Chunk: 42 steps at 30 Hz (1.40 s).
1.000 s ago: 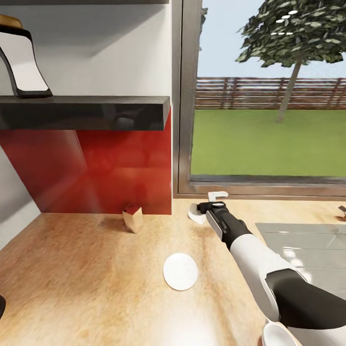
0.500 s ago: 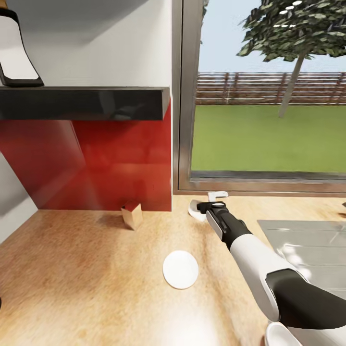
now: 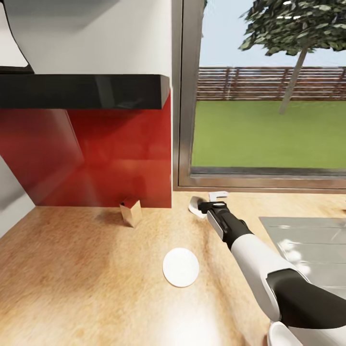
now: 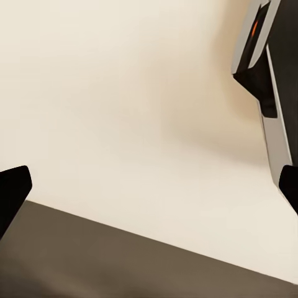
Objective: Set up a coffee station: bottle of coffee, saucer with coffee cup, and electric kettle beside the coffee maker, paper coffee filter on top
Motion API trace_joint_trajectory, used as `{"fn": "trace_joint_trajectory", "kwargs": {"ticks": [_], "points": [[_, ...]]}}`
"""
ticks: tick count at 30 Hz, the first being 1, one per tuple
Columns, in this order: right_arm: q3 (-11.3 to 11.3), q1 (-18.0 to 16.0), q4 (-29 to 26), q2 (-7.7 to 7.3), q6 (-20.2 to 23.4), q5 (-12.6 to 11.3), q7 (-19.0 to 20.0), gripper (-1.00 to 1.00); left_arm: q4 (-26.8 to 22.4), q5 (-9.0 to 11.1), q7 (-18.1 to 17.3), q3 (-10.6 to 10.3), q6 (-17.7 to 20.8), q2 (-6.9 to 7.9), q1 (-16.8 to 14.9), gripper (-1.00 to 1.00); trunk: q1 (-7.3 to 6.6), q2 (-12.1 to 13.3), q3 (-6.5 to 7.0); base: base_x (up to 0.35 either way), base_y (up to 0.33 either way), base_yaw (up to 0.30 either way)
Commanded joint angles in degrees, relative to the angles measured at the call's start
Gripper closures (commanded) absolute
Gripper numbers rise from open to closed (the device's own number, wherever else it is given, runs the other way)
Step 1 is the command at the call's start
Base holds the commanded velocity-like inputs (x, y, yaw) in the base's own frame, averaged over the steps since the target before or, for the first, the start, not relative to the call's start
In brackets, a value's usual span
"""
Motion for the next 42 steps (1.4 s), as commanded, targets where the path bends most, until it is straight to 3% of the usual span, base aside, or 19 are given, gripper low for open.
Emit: {"fn": "trace_joint_trajectory", "kwargs": {"ticks": [1,27,42], "points": [[0.43,-0.03,-0.08,-0.06,0.33,-0.42,-0.47,-1.00,0.12,0.39,-0.06,0.20,-0.32,0.00,-0.04,-1.00,0.01,-0.07,-0.16,0.000,0.000,0.000],[0.49,-0.03,-0.10,-0.08,0.16,-0.42,-0.49,-1.00,0.12,0.38,-0.11,0.20,0.66,0.07,-0.04,-1.00,0.01,-0.07,-2.50,0.013,0.000,0.000],[0.70,-0.03,0.18,-0.39,0.06,-0.34,-0.54,-1.00,0.12,0.38,-0.06,0.20,0.91,0.17,-0.04,-1.00,0.01,-0.07,-2.60,0.029,0.000,0.000]]}}
